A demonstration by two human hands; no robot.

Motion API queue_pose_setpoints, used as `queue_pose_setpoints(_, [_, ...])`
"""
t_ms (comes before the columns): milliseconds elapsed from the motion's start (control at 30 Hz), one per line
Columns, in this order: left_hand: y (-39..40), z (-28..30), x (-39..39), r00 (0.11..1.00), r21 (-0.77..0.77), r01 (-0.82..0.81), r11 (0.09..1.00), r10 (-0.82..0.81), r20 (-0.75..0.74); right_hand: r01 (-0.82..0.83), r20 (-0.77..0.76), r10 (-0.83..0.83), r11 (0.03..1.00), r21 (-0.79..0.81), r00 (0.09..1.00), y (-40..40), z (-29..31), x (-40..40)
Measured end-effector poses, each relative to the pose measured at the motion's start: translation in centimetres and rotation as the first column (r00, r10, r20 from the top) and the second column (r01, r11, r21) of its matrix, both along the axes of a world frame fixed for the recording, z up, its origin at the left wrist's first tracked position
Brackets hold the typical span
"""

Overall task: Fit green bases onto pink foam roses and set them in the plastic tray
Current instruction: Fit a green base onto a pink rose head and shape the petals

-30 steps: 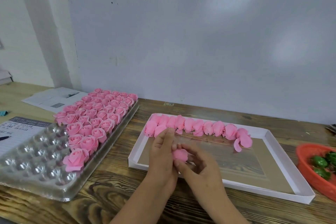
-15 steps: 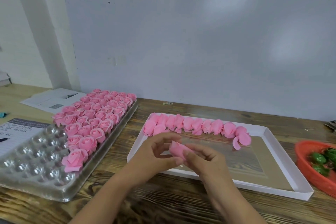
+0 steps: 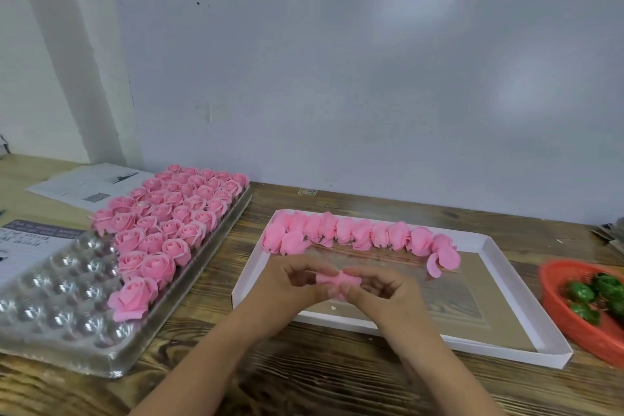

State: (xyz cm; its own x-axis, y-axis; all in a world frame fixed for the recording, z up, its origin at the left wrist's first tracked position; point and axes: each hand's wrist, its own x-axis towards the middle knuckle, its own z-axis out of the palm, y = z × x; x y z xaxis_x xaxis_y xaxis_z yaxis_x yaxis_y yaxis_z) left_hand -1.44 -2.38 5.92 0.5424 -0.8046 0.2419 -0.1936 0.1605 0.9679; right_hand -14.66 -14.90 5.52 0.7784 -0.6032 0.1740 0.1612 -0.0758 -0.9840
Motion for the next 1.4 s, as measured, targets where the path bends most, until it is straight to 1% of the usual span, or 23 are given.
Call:
queue_pose_setpoints(100, [-0.5,-0.4,-0.3,0.998,-0.036,-0.048,0.998,0.046,-0.048,-0.054,-0.057,0.052,0.998,-0.040,0.997,-0.7,0.2,-0.1])
queue_pose_setpoints(133, [-0.7,-0.6,-0.3,0.994,-0.063,-0.065,0.996,0.059,-0.094,-0.056,-0.078,0.051,0.996,-0.064,0.996,-1.2,0.3,-0.4])
queue_pose_setpoints(167, [-0.8,-0.7,-0.2,0.987,-0.083,-0.086,0.993,0.073,-0.142,-0.022,-0.101,0.010,0.992,-0.120,0.995,-2.0,0.3,-0.7])
queue_pose_setpoints(233, [-0.9,-0.9,0.0,0.972,-0.097,-0.134,0.986,0.112,-0.206,0.135,-0.118,-0.176,0.946,-0.293,0.977,-4.0,1.0,-2.0])
queue_pose_setpoints(267, [-1.0,-1.1,0.1,0.967,-0.097,-0.150,0.984,0.126,-0.221,0.212,-0.118,-0.278,0.895,-0.392,0.953,-5.3,1.5,-3.1])
queue_pose_setpoints(300, [-0.9,-1.2,0.3,0.963,-0.094,-0.161,0.982,0.135,-0.232,0.272,-0.130,-0.383,0.820,-0.504,0.915,-6.9,1.9,-4.5])
queue_pose_setpoints(333, [-0.9,-1.4,0.4,0.960,-0.094,-0.167,0.981,0.140,-0.242,0.296,-0.166,-0.491,0.725,-0.621,0.855,-9.0,2.3,-6.1])
queue_pose_setpoints(367, [-0.8,-1.6,0.5,0.958,-0.093,-0.171,0.981,0.144,-0.249,0.272,-0.233,-0.594,0.636,-0.723,0.770,-11.3,2.5,-7.8])
queue_pose_setpoints(400, [-0.8,-1.7,0.6,0.957,-0.090,-0.175,0.980,0.148,-0.251,0.211,-0.321,-0.683,0.575,-0.791,0.656,-14.1,2.4,-9.5])
queue_pose_setpoints(433, [-0.7,-1.8,0.7,0.957,-0.085,-0.178,0.980,0.153,-0.246,0.148,-0.420,-0.742,0.565,-0.812,0.523,-16.9,2.2,-11.0])
queue_pose_setpoints(467, [-0.7,-1.9,0.7,0.959,-0.083,-0.179,0.980,0.154,-0.239,0.100,-0.518,-0.751,0.601,-0.793,0.410,-19.8,1.6,-12.4])
queue_pose_setpoints(533, [-0.7,-1.9,0.7,0.963,-0.083,-0.177,0.981,0.155,-0.222,0.034,-0.658,-0.708,0.687,-0.726,0.258,-24.7,0.1,-14.0])
queue_pose_setpoints(567, [-0.8,-1.8,0.7,0.964,-0.080,-0.179,0.981,0.158,-0.213,0.012,-0.695,-0.688,0.712,-0.702,0.210,-26.4,-0.7,-14.5])
queue_pose_setpoints(600, [-0.8,-1.8,0.8,0.965,-0.075,-0.180,0.981,0.161,-0.206,-0.012,-0.718,-0.669,0.730,-0.683,0.194,-27.6,-1.5,-14.9])
queue_pose_setpoints(700, [-1.0,-1.9,0.7,0.969,-0.053,-0.169,0.984,0.156,-0.191,-0.136,-0.763,-0.614,0.754,-0.642,0.202,-27.9,-2.5,-14.8])
queue_pose_setpoints(767, [-1.0,-2.0,0.6,0.971,-0.032,-0.162,0.986,0.154,-0.181,-0.144,-0.768,-0.608,0.757,-0.637,0.200,-27.6,-2.2,-14.5])
queue_pose_setpoints(933, [-0.9,-2.0,0.5,0.970,-0.013,-0.161,0.987,0.156,-0.189,-0.144,-0.692,-0.711,0.677,-0.722,0.125,-27.9,-1.7,-14.3])
queue_pose_setpoints(1033, [-0.8,-2.1,0.5,0.968,-0.016,-0.156,0.988,0.150,-0.201,-0.051,-0.663,-0.744,0.661,-0.749,0.084,-28.8,-1.5,-15.0])
queue_pose_setpoints(1133, [-0.8,-2.0,0.5,0.965,-0.014,-0.153,0.988,0.146,-0.215,0.110,-0.611,-0.773,0.632,-0.768,0.173,-32.1,-2.8,-16.8])
queue_pose_setpoints(1167, [-0.8,-2.0,0.5,0.964,-0.014,-0.153,0.988,0.146,-0.221,0.119,-0.588,-0.785,0.614,-0.780,0.192,-33.9,-3.8,-17.7])
queue_pose_setpoints(1267, [-0.8,-2.1,0.5,0.962,-0.015,-0.154,0.988,0.146,-0.232,0.130,-0.526,-0.823,0.558,-0.820,0.214,-38.0,-6.2,-19.4])
queue_pose_setpoints(1333, [-0.7,-2.1,0.4,0.961,-0.018,-0.154,0.988,0.145,-0.238,0.171,-0.504,-0.837,0.540,-0.824,0.213,-38.5,-6.7,-19.9])
queue_pose_setpoints(1400, [-0.7,-2.1,0.5,0.959,-0.021,-0.148,0.989,0.138,-0.247,0.254,-0.447,-0.868,0.492,-0.833,0.215,-37.4,-6.4,-19.6])
